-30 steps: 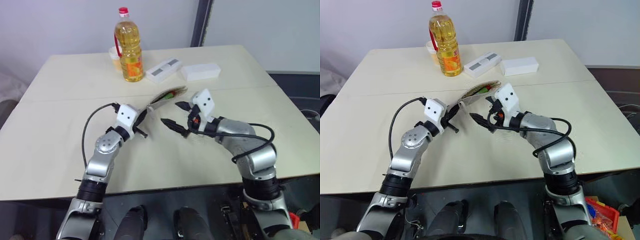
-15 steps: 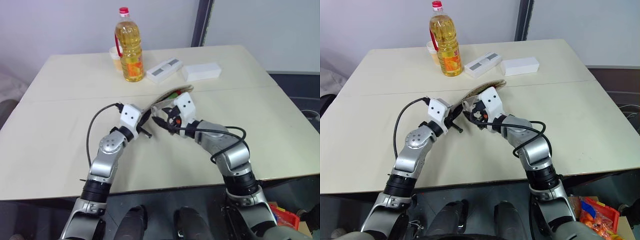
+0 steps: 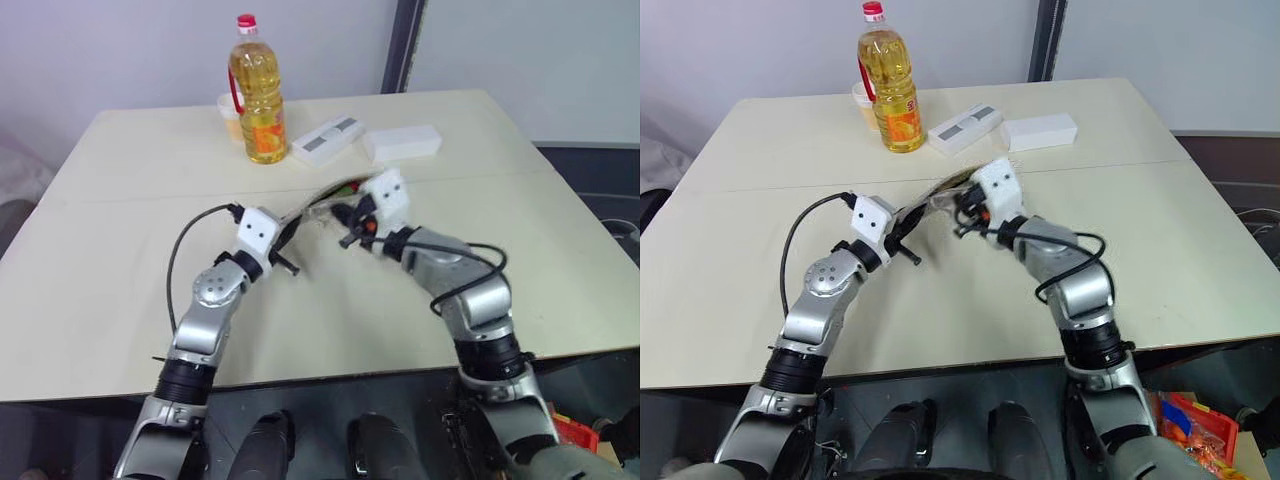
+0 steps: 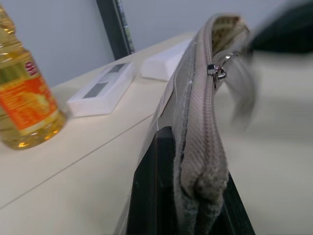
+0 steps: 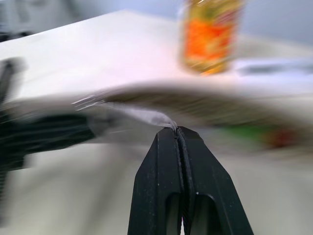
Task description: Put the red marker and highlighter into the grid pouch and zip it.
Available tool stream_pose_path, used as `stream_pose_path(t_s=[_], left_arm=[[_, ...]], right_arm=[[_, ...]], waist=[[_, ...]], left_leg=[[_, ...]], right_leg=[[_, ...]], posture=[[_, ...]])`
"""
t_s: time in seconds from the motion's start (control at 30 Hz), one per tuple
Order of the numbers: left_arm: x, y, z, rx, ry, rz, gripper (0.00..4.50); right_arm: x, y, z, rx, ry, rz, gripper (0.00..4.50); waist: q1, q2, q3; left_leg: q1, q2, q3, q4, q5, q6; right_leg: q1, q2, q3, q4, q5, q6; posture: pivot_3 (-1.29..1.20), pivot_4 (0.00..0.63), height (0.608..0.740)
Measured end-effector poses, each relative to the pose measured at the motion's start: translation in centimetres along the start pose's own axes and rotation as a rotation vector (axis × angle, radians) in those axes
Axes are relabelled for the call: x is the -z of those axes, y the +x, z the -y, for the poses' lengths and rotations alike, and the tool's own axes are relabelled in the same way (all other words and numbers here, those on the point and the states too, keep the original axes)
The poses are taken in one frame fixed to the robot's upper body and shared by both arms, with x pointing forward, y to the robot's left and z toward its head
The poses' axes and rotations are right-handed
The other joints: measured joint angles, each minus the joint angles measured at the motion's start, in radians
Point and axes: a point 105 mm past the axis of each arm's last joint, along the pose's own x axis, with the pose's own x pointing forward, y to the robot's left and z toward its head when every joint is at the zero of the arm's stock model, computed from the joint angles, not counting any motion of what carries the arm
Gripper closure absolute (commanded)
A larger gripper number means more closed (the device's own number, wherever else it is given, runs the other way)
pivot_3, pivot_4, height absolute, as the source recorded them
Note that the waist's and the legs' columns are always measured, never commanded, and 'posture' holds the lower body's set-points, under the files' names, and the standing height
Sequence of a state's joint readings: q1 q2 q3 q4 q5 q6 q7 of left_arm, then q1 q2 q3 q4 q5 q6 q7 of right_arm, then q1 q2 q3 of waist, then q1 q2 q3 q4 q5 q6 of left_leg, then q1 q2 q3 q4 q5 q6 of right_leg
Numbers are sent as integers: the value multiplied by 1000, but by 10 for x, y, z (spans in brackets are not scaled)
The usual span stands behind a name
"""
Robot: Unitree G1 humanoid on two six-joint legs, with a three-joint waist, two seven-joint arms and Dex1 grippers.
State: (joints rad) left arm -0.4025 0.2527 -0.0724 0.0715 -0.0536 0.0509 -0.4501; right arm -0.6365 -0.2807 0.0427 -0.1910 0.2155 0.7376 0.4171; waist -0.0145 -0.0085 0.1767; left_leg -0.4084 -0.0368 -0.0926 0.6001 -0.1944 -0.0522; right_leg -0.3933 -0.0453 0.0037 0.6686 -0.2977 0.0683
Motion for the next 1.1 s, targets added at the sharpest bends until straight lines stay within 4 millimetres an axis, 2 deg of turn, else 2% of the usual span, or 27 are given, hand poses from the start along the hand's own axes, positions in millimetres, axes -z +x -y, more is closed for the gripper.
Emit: stream_pose_path(t_s=[0.13,0.4,0.57,0.73,0.83,0.9,1.07,1.1], left_arm=[[-1,-2,-2,6,17,7,4500],[1,-6,-6,9,33,3,4500],[12,-24,-11,35,85,-40,4500],[10,-32,-11,79,136,-35,4500],[18,-40,-13,88,98,-67,3535],[29,-51,-17,90,54,-116,2658],[42,-72,-28,54,-17,-184,107],[45,-81,-32,33,-33,-204,107]], right_arm=[[2,-4,25,86,-23,-15,4455],[3,-9,43,161,-75,-21,4455],[20,-18,80,332,-119,-99,4455],[23,-17,78,302,-120,-109,4455],[28,-28,68,178,-120,-132,3586],[35,-37,59,87,-114,-155,2665],[48,-61,36,-105,-99,-191,131],[51,-68,35,-124,-104,-205,131]], waist=[[0,0,0],[-2,0,0],[-1,0,0],[-2,0,0],[0,0,0],[-1,0,0],[-3,0,0],[-4,0,0]], left_leg=[[0,0,0,0,0,0],[0,0,1,0,0,0],[0,0,1,-1,0,0],[0,1,2,-1,0,0],[0,0,2,-1,-1,1],[0,0,2,-1,-2,3],[1,1,3,-1,-2,3],[1,1,3,-1,-2,3]], right_leg=[[0,-1,0,0,0,0],[0,0,0,0,0,0],[-1,-1,2,0,0,0],[-1,-1,4,0,0,0],[-1,-1,4,-1,0,0],[0,-1,4,-2,0,0],[0,-1,5,-2,0,0],[0,-1,6,-2,0,0]], posture=[[0,150,740],[0,150,740],[0,150,740],[0,150,740],[0,150,740],[0,150,740],[0,150,740],[0,150,740]])
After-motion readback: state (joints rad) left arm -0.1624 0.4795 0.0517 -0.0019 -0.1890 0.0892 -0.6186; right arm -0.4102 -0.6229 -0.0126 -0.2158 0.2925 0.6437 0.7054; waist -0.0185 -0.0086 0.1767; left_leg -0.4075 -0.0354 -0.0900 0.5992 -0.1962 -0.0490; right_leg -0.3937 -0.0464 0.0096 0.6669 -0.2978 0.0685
